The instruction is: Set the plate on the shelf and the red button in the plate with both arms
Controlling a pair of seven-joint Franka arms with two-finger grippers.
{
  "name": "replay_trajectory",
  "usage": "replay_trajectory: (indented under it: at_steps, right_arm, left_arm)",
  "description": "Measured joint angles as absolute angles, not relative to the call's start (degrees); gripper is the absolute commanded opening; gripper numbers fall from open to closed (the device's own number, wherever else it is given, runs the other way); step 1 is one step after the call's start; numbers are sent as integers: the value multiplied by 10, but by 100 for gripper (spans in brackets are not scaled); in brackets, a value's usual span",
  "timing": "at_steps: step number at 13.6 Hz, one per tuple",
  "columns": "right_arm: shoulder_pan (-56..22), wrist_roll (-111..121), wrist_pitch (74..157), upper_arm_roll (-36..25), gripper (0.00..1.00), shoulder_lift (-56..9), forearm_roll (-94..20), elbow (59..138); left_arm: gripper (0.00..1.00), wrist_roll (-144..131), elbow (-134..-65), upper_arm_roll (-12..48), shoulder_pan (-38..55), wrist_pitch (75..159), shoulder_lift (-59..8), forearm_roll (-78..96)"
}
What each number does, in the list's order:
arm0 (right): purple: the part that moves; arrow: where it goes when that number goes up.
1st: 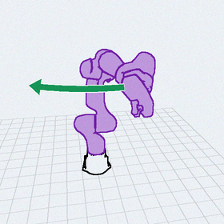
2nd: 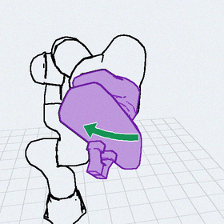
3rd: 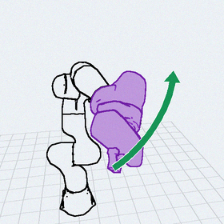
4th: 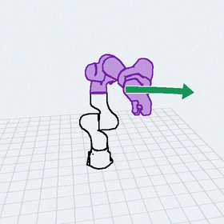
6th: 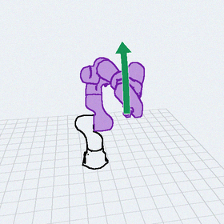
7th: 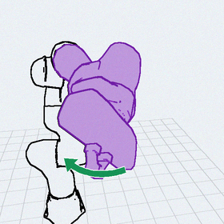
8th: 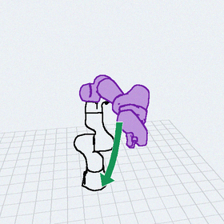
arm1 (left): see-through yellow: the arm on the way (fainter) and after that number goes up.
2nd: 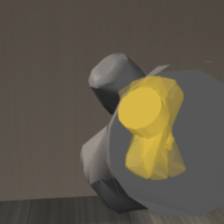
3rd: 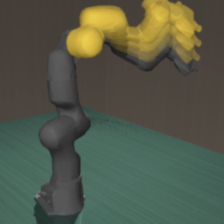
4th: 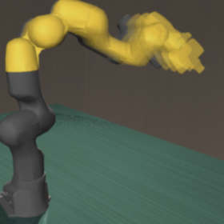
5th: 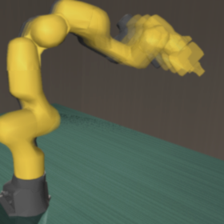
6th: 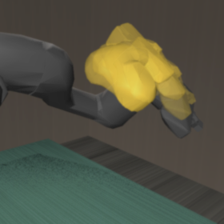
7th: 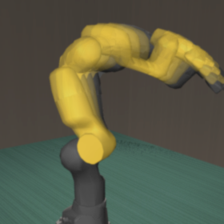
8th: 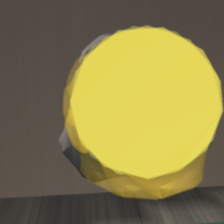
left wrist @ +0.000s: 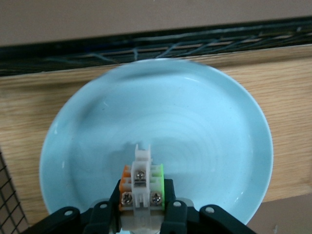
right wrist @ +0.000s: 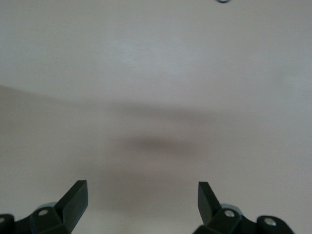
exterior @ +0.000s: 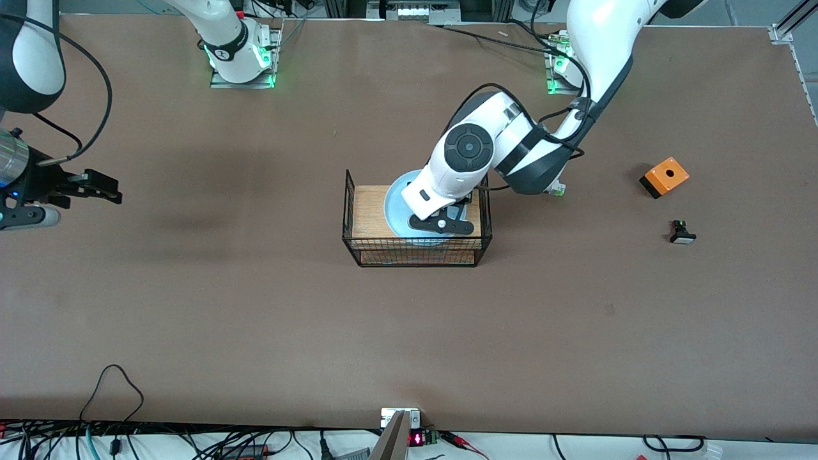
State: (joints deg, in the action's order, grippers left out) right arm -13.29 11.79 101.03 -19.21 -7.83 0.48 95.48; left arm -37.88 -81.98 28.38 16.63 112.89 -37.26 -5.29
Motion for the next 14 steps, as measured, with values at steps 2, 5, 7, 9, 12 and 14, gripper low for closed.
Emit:
replay_trajectory:
  at_steps: [2, 5, 7, 9, 12, 14]
  right_arm:
    - [-123, 122, 1015, -192, 100, -64, 17, 971]
    - [-100, 142, 1016, -192, 100, -38, 18, 1007]
    - [-96, 145, 1017, -192, 100, -27, 18, 1017]
    - [-103, 145, 1020, -186, 100, -30, 18, 1008]
    - [-132, 139, 996, -179, 99, -65, 18, 949]
    - [-147, 117, 980, -178, 99, -88, 15, 923]
  left_arm:
    - [100, -382, -819, 283, 167, 1133, -377, -54]
    - [100, -383, -809, 281, 166, 1135, -376, -54]
    - [100, -385, -797, 279, 161, 1135, -369, -56]
    - [100, -388, -787, 278, 147, 1126, -344, -57]
    - [100, -389, -781, 278, 120, 1053, -286, -58]
    - [100, -391, -781, 277, 99, 1022, -245, -76]
